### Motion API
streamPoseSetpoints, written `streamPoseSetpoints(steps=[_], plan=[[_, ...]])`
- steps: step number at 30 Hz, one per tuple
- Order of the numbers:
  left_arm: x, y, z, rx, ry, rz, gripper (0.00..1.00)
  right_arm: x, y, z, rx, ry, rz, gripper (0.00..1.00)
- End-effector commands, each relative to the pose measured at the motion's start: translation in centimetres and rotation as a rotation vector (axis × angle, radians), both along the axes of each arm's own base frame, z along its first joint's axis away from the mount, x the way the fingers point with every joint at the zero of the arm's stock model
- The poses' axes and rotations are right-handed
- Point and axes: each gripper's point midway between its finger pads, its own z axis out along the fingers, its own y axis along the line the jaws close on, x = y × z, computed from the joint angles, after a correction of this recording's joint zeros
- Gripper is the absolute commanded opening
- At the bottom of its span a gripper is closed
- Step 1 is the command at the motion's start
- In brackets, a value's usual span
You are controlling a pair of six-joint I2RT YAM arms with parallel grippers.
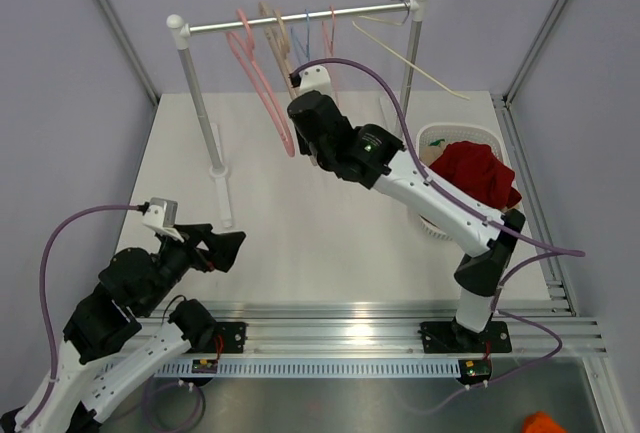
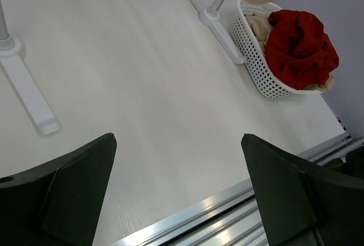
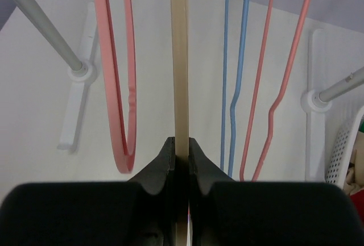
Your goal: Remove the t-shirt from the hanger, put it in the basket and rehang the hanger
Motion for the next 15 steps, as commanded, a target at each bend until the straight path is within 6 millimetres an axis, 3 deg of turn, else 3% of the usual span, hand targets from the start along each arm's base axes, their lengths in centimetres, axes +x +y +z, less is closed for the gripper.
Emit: streamPoseSetpoints(steps=[1,2,3,7,15], plan=[[0.2,0.1,0.7,-0.039,-0.038,0.014,0.99,1.8,1.3,3.8,0.110,-0.054,0.025,0.00],[0.1,0.1,0.7,-0.042,-0.040,0.010,0.99,2.5,1.9,2.9,0.093,-0.043,0.019,0.00],[0.1,0.0,0.6,-0.045,-0.041,0.009,0.99,2.9,2.1,3.7,0.110,-0.057,0.016,0.00],[0.1,0.0,0.3,-0.042,-0.039,0.005,0.99,4.4,2.6,3.1,0.116,-0.047,0.003,0.00],[0.2,-0.3,0.1,-0.036,-0.040,-0.002,0.99,5.6,3.4,-0.8,0.086,0.020,0.001,0.00]])
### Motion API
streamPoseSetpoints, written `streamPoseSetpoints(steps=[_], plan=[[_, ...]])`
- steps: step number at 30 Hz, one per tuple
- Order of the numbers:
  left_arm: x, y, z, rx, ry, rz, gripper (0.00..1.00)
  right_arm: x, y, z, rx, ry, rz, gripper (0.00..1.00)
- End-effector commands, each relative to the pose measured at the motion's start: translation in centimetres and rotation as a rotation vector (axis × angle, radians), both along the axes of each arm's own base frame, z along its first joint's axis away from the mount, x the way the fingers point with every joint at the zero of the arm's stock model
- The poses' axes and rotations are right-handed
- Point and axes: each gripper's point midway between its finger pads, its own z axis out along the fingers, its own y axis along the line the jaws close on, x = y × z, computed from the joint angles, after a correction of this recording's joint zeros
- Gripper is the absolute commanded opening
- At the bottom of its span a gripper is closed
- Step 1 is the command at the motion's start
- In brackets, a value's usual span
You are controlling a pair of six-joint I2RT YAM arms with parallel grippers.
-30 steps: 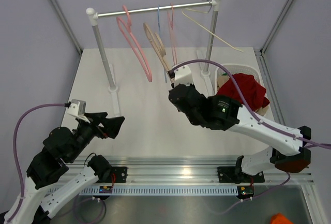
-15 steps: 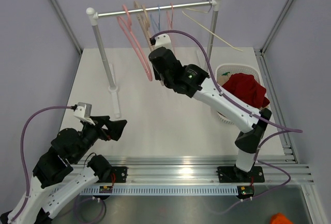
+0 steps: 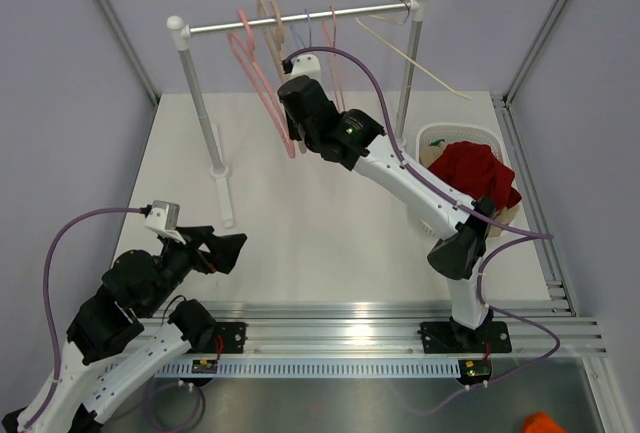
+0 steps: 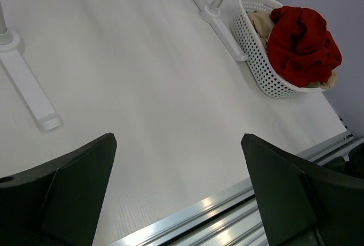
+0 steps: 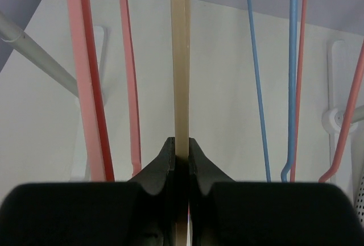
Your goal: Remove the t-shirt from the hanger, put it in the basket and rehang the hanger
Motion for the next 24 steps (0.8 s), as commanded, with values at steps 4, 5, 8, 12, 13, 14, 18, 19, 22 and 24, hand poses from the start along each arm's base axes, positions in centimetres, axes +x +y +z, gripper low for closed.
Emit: streamPoseSetpoints(steps=[4,5,8,12,13,14,18,19,22,24], plan=[[0.2,-0.2,1.2,-0.034,-0.045,-0.002,0.99,0.2,0.8,-0.9,0.033,0.018,0.025,0.00],[0.3,-0.2,1.2,-0.032,-0.043,0.001,0.99,0.2,0.8,-1.0,0.031,0.021,0.027,0.00],[0.3,0.0,1.4,-0.036,-0.050,0.010,0.99,0.0,0.8,-0.8,0.037,0.021,0.028,0.00],[0.2,0.3,2.0,-0.041,-0.064,0.020,0.99,-0.9,0.0,0.0,0.070,0.015,0.034,0.36],[0.2,0.5,2.5,-0.047,-0.073,0.023,0.99,-1.1,-0.2,0.5,0.087,0.006,0.034,0.66],[0.2,0.4,2.8,-0.044,-0.076,0.022,0.99,-2.1,-1.1,2.8,0.130,-0.028,0.039,0.77],[0.2,0.5,4.5,-0.039,-0.099,0.020,0.99,-4.8,-3.0,5.6,0.226,-0.092,0.087,0.99],[0.2,0.6,5.0,-0.043,-0.107,0.018,0.99,-5.5,-3.3,6.1,0.247,-0.108,0.106,1.00],[-0.1,1.0,6.8,-0.062,-0.135,0.026,0.99,-10.0,-6.9,10.6,0.365,-0.207,0.168,0.99],[-0.3,1.5,8.2,-0.077,-0.161,0.038,0.99,-11.9,-7.8,9.9,0.379,-0.213,0.219,1.00]])
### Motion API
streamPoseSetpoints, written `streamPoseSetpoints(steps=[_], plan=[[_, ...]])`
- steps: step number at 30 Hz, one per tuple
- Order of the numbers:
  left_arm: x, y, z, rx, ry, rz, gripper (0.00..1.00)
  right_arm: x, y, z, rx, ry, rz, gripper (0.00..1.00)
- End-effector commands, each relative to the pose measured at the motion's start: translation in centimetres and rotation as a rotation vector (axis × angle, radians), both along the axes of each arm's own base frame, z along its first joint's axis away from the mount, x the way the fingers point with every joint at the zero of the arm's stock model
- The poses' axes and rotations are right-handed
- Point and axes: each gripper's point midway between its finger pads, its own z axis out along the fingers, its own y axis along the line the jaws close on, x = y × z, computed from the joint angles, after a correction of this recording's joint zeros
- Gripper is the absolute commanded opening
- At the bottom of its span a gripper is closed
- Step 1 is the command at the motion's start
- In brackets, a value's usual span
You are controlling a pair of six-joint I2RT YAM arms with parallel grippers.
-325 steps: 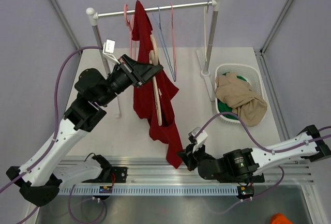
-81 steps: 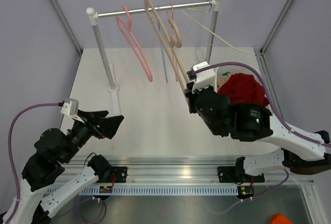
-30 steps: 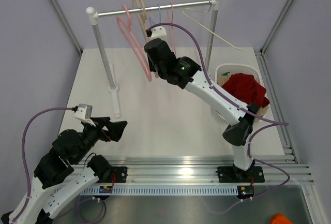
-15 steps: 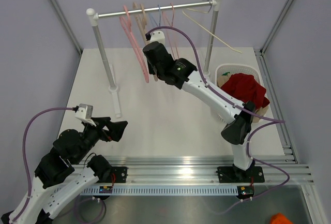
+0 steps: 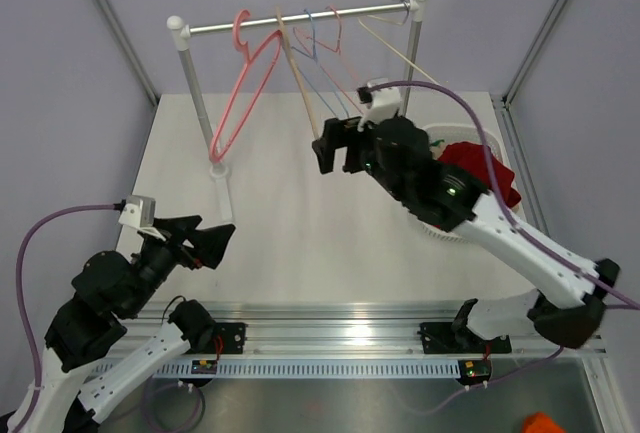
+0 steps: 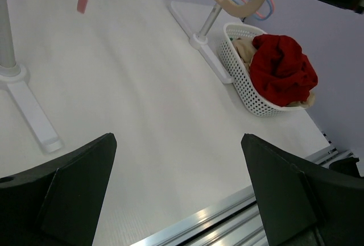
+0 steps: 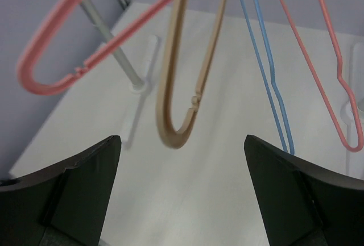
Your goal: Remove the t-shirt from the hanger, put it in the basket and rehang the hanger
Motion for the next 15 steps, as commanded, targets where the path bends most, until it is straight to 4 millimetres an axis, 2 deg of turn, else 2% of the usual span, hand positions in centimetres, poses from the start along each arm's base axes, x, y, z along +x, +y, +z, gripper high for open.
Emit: streamPoseSetpoints(steps=[1,2,3,4,5,6,7,9,10,12,13,14,15], plan=[[0.0,1.1,4.1,-0.051,-0.096,0.041,0.99,-5.1,-3.3,8.9,0.249,-0.189,0.108,0.99],[0.0,1.5,4.6,-0.059,-0.105,0.059,0.99,-6.1,-3.5,7.4,0.238,-0.172,0.141,1.00],[0.0,1.8,5.0,-0.066,-0.113,0.067,0.99,-7.1,-4.2,7.8,0.263,-0.182,0.163,1.00],[-0.1,2.1,5.2,-0.072,-0.120,0.080,0.99,-8.9,-6.4,9.2,0.311,-0.220,0.182,1.00],[-0.1,2.2,5.4,-0.077,-0.124,0.082,0.99,-9.8,-6.7,8.1,0.305,-0.207,0.209,1.00],[-0.3,2.4,5.8,-0.084,-0.133,0.085,0.99,-10.7,-7.6,7.9,0.315,-0.208,0.218,0.99],[-0.4,2.7,6.0,-0.092,-0.139,0.091,0.99,-12.4,-9.7,9.0,0.359,-0.244,0.232,0.99],[-0.5,3.0,6.1,-0.101,-0.144,0.103,0.99,-13.6,-11.3,7.5,0.361,-0.228,0.233,1.00],[-0.5,3.5,6.1,-0.105,-0.149,0.126,0.99,-14.7,-13.1,7.3,0.385,-0.246,0.226,1.00],[-0.4,3.8,6.0,-0.102,-0.151,0.143,0.99,-15.6,-14.8,6.3,0.387,-0.240,0.207,1.00],[-0.2,3.9,5.5,-0.098,-0.144,0.157,0.99,-16.3,-16.5,6.4,0.416,-0.262,0.187,1.00],[-0.3,4.2,5.4,-0.108,-0.148,0.163,0.99,-16.3,-16.7,5.0,0.401,-0.245,0.180,1.00],[-0.3,4.2,5.3,-0.109,-0.146,0.165,0.99,-16.5,-17.2,4.7,0.407,-0.247,0.172,1.00]])
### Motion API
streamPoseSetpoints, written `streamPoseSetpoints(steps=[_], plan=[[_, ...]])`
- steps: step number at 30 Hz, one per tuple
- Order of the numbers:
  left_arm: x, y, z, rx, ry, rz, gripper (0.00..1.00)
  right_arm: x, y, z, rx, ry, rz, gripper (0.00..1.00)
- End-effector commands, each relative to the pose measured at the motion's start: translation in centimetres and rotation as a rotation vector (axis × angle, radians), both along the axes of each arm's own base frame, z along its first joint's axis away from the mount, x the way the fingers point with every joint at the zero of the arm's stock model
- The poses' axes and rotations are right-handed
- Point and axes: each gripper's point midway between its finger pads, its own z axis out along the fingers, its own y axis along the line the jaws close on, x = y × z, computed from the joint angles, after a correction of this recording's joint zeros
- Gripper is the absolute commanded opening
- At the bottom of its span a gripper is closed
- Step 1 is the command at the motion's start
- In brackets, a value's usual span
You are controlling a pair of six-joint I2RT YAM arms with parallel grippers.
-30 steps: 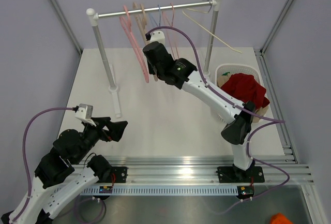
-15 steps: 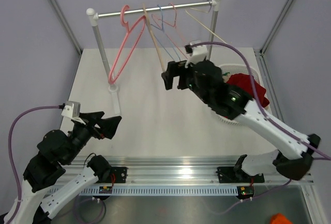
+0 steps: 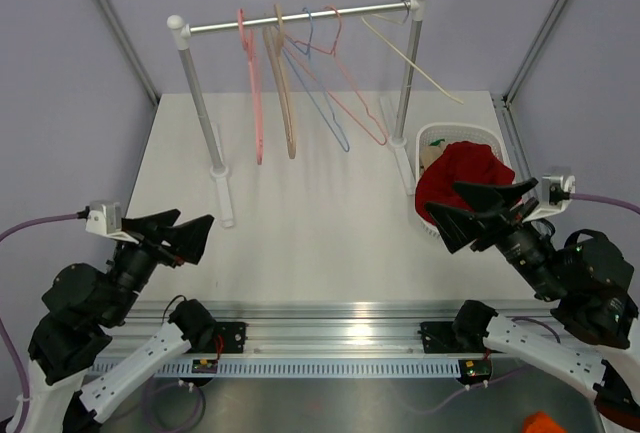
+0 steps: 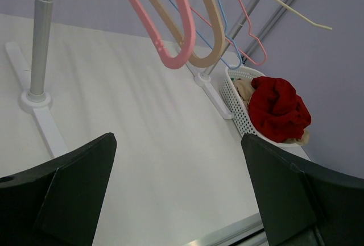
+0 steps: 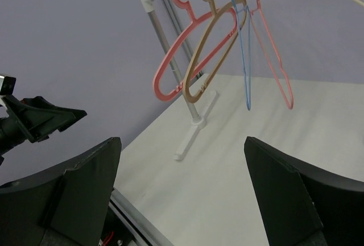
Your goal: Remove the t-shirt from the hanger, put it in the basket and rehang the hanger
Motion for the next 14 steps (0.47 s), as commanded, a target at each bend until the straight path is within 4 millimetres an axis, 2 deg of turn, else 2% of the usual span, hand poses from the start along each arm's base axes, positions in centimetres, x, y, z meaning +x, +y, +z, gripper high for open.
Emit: streamPoseSetpoints(steps=[1,2,7,14], plan=[[0.1,1.3,0.9,-0.034,-0.042,0.060,0.99,-0.8,-1.3,-3.1,-0.023,0.043,-0.006,1.00],[0.0,1.4,0.8,-0.037,-0.046,0.057,0.99,-0.7,-1.2,-4.2,-0.034,0.055,-0.009,1.00],[-0.6,1.2,0.4,-0.038,-0.062,0.024,0.99,-0.4,-2.3,-5.7,0.001,0.059,-0.057,0.99],[-0.5,0.7,-0.2,-0.026,-0.050,0.010,0.99,0.2,-1.8,-5.4,-0.005,0.052,-0.070,0.99]])
